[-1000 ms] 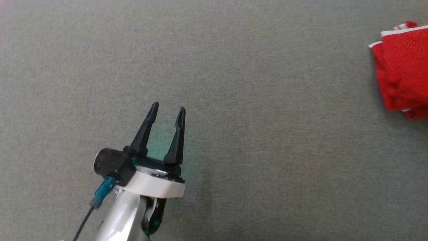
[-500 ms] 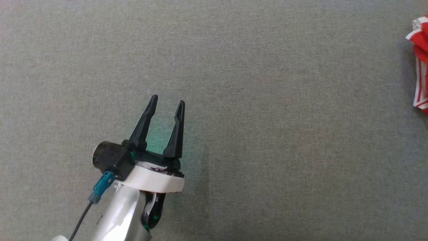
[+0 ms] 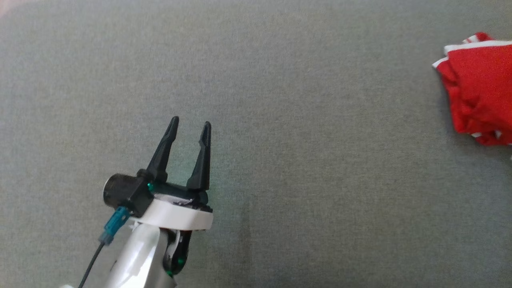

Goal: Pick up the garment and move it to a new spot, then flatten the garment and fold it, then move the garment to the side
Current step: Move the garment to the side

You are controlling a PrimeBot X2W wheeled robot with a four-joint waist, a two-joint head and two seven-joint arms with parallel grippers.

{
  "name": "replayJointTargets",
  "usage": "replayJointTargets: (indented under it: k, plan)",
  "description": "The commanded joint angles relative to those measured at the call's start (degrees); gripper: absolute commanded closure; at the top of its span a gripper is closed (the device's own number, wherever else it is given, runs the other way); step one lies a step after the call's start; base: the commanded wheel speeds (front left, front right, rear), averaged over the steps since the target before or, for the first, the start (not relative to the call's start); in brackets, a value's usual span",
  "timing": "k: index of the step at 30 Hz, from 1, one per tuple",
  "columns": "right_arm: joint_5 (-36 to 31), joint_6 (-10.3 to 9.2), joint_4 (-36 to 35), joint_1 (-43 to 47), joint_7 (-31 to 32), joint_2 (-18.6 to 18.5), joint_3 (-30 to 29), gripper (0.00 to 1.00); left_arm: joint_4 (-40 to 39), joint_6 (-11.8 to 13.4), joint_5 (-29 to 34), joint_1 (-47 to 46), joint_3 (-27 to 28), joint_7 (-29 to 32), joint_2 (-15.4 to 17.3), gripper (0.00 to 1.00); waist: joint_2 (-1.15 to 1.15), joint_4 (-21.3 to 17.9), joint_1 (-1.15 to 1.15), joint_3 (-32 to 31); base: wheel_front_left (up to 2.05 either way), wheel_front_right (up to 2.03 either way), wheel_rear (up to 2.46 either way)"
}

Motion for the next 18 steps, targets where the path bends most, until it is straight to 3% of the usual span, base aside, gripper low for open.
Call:
replayJointTargets:
  k: [1, 5, 9, 18]
  plan:
    - [-1.0, 0.37, -1.6, 1.7, -1.0, -0.9, -1.5, 0.00, -1.4, -0.3, 0.2, 0.1, 2.5, -0.3, 0.3, 0.00, 0.00, -0.8, 0.00, -2.3, 0.00, 0.00, 0.00]
    - [-4.3, 0.37, -4.3, 2.2, -4.2, 4.8, -8.3, 0.00, -1.6, -0.3, 0.6, 1.8, 4.1, -0.3, 0.3, 0.00, 0.00, -1.9, 0.00, -6.3, 0.00, 0.00, 0.00]
    - [-4.8, 0.37, -9.2, 3.5, -9.3, 13.6, -14.5, 0.00, -2.4, -0.3, 0.9, 3.8, 6.0, -0.3, 0.3, 0.00, 0.00, -3.0, 0.00, -9.9, 0.00, 0.00, 0.00]
    - [0.2, 0.37, -23.7, 12.8, -16.9, 30.3, -16.6, 0.00, -6.0, 0.7, 1.1, 7.6, 9.6, -0.3, 0.3, 0.00, 0.00, -4.3, 0.00, -15.4, 0.00, 0.00, 0.00]
